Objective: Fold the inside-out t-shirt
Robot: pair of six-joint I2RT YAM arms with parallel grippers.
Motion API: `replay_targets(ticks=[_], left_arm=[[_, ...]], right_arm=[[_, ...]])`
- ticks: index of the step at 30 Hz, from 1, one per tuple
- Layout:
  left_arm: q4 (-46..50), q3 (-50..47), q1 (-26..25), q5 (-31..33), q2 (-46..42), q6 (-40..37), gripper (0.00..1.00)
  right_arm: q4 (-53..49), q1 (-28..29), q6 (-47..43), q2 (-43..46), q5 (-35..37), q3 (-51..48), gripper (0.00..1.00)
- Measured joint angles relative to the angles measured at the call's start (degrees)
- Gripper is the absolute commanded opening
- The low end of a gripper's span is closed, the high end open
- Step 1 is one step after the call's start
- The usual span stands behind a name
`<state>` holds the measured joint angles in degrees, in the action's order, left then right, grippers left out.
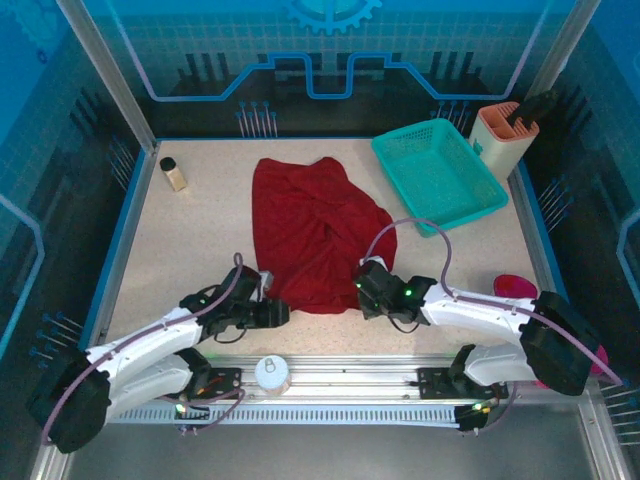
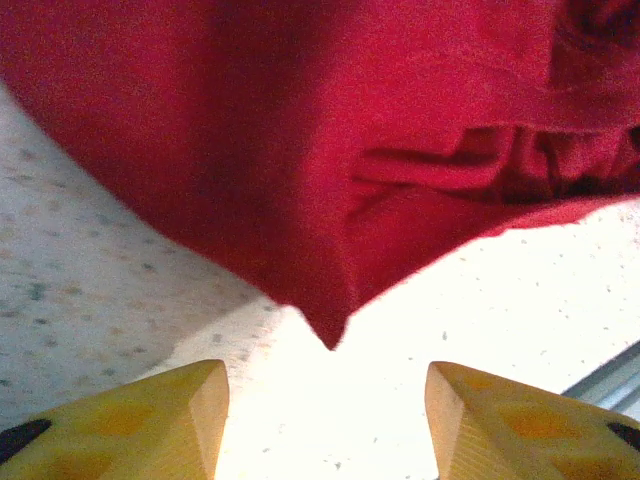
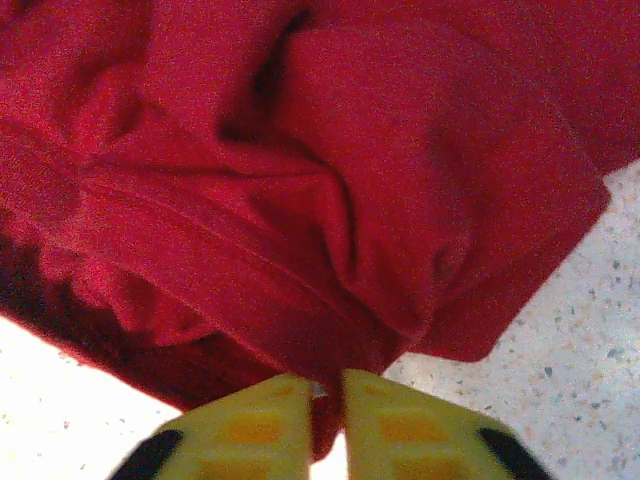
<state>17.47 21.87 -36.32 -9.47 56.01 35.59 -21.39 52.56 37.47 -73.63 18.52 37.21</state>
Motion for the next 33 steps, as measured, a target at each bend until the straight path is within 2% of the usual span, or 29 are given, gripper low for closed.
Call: replay_targets(ticks=[4,11,12,16,22,24,27,33], left_arm=[[0.3,4.9,-4.0,2.5,4.9,-1.3,0.61],[2.1,13.4,-7.6,11.5,16.0,-3.1,0.61],[2.1,13.7,-7.8,12.4,17.0,-3.3,0.61],[2.4,13.9,-8.2,15.1,20.3,-4.2,0.60],[2.4,13.9,-10.3,16.7,23.2,-4.7,0.60],[2.4,14.0,-10.7,17.7,23.6,-4.7,0.55],[3.3,14.0,-10.8,19.8,23.7,-4.3,0.41],[4.7,14.0,-10.8,23.1,23.0,-4.6,0.39]], right_arm=[[0.0,0.2,-0.4,-2.3,0.5,2.2,0.42],[-2.3,1.4,0.3,-10.9,5.4,7.0,0.44],[-3.0,1.7,0.8,-12.1,6.4,7.7,0.41],[-6.1,2.2,2.9,-15.0,10.0,10.1,0.18],[-8.2,2.2,5.1,-14.7,12.3,10.1,0.00],[-8.5,2.2,5.2,-13.8,12.4,10.1,0.00],[-8.0,2.1,4.4,-10.5,10.6,10.0,0.00],[-2.8,1.7,2.3,0.2,3.8,9.6,0.00]])
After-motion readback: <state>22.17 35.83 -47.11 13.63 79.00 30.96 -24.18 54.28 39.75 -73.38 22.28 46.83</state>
